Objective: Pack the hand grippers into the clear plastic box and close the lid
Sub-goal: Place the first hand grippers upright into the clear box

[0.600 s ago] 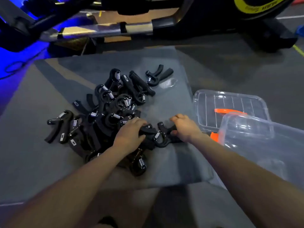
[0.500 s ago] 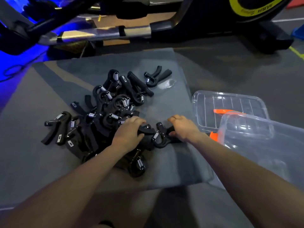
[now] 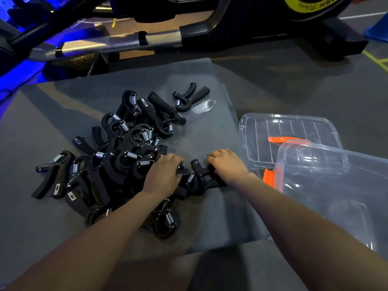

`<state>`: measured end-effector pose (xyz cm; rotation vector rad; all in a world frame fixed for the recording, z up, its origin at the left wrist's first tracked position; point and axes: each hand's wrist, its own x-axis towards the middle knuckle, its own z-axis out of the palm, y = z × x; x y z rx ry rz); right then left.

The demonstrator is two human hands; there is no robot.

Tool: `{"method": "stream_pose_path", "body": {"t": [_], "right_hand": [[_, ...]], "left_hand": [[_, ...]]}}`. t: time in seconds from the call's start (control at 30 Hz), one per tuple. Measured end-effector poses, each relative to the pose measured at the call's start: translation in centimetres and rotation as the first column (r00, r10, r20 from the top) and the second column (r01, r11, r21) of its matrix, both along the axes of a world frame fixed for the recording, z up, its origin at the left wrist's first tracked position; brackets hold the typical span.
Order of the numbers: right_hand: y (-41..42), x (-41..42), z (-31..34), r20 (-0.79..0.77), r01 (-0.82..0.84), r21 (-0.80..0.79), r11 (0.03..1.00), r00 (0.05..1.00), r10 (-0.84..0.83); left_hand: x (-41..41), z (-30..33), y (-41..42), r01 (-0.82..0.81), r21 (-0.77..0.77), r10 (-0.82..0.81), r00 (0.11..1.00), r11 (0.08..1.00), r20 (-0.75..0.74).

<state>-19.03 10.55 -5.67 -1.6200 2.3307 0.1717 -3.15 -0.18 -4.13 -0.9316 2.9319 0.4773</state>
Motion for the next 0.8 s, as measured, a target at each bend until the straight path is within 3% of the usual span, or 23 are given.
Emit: {"method": "stream_pose_path", "body": {"t": [0.17, 0.3, 0.47, 0.67, 0.8], "right_hand": [[1.0, -0.3, 0.3, -0.038, -0.068, 0.077, 0.995, 0.997, 0.071], [2.7, 0.4, 1.6, -0.011, 0.016, 0.118, 0.993, 1.000, -0.014], [4.6, 0.5, 4.1, 0.065, 0.177, 0.070, 0.982, 0.981, -0.181], [9.0, -0.5, 9.4, 0.126, 0.404, -0.074, 0.912, 0.911, -0.393], [13.3, -0.9, 12.3, 0.193, 0.550, -0.135, 0.824, 0.830, -0.523]], "left_hand": [[-0.1, -0.6, -0.5, 0.088, -0.176, -0.061, 0.986, 0.980, 0.152], [-1.0, -0.2, -0.3, 0.160, -0.289, -0.079, 0.959, 0.944, 0.273], [-1.0, 1.0, 0.1, 0.224, -0.285, -0.096, 0.911, 0.932, 0.401], [-2.3, 6.7, 3.1, 0.169, -0.233, -0.118, 0.969, 0.958, 0.218], [-3.9, 10.4, 7.3, 0.224, -0.252, -0.211, 0.974, 0.942, 0.077]]}}
